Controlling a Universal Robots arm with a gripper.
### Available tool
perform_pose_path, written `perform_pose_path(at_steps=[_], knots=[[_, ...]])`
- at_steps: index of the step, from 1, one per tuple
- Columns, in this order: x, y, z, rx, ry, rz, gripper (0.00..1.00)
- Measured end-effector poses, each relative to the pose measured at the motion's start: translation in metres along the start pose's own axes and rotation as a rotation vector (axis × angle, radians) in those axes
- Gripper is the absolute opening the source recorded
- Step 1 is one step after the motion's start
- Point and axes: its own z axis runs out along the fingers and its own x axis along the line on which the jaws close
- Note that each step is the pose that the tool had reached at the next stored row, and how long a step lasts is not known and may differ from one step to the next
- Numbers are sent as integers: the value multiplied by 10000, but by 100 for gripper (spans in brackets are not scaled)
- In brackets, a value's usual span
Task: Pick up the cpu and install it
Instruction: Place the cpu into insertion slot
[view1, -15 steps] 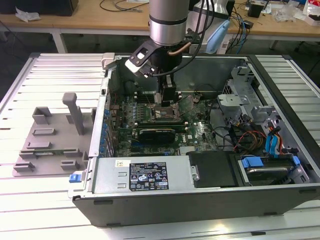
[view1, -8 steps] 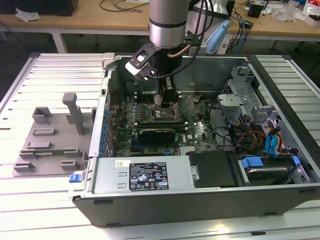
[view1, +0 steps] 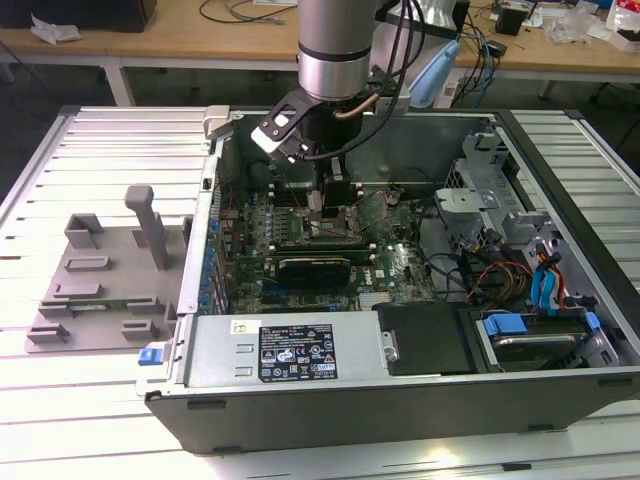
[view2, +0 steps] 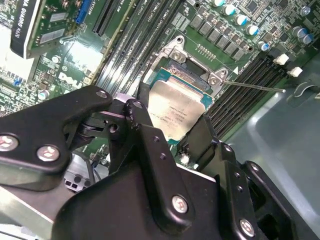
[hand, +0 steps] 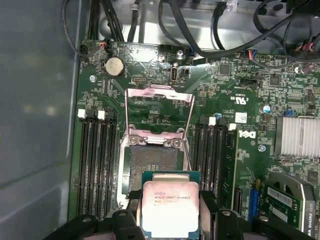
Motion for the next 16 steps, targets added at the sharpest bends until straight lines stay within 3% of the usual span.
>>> perform_pose_path(at_steps=[4, 6, 7, 8, 10, 16], knots=[[21, 0, 89, -5, -35, 1, 55], [24, 0, 108, -160, -58, 3, 55], [24, 0, 112, -184, -64, 3, 55], [24, 1, 116, -187, -76, 1, 55], [30, 0, 125, -179, -173, 16, 55], [79, 2, 173, -175, -255, 14, 55]])
